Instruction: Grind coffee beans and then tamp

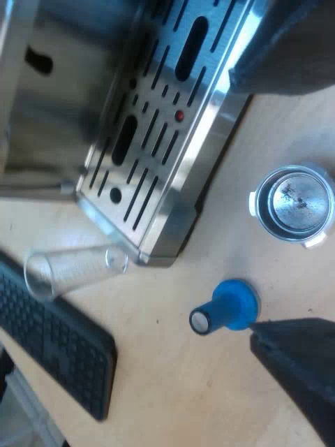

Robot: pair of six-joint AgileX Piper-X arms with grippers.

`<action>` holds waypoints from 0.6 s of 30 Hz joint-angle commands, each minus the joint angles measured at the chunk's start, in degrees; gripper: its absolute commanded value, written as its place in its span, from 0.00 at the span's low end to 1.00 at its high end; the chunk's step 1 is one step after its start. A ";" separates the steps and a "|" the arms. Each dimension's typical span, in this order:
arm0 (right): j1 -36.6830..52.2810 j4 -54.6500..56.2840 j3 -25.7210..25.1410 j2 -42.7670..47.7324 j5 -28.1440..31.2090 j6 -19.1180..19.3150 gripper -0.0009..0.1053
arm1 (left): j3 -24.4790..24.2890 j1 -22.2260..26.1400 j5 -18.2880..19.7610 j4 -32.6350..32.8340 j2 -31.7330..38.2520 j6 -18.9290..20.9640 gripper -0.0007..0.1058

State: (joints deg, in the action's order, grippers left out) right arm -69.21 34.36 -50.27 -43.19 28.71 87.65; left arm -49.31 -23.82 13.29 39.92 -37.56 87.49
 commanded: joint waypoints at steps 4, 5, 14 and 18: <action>12.89 1.56 -4.88 -4.02 -9.94 0.88 0.65 | -0.54 -0.12 0.34 0.24 0.31 1.40 0.69; 15.94 1.55 -5.43 -4.59 -12.21 0.88 0.65 | -0.54 -0.12 0.34 0.23 0.31 1.92 0.69; 31.28 4.33 -5.76 -5.25 -16.10 1.97 0.65 | -0.54 7.21 0.56 -0.91 0.31 3.99 0.69; 33.84 7.29 -5.76 -5.25 -16.08 2.63 0.65 | -0.54 13.22 1.80 -0.91 0.31 3.99 0.69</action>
State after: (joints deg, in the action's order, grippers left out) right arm -35.42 41.20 -55.39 -48.65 13.12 89.30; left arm -49.49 -11.91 14.27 39.74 -37.56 90.89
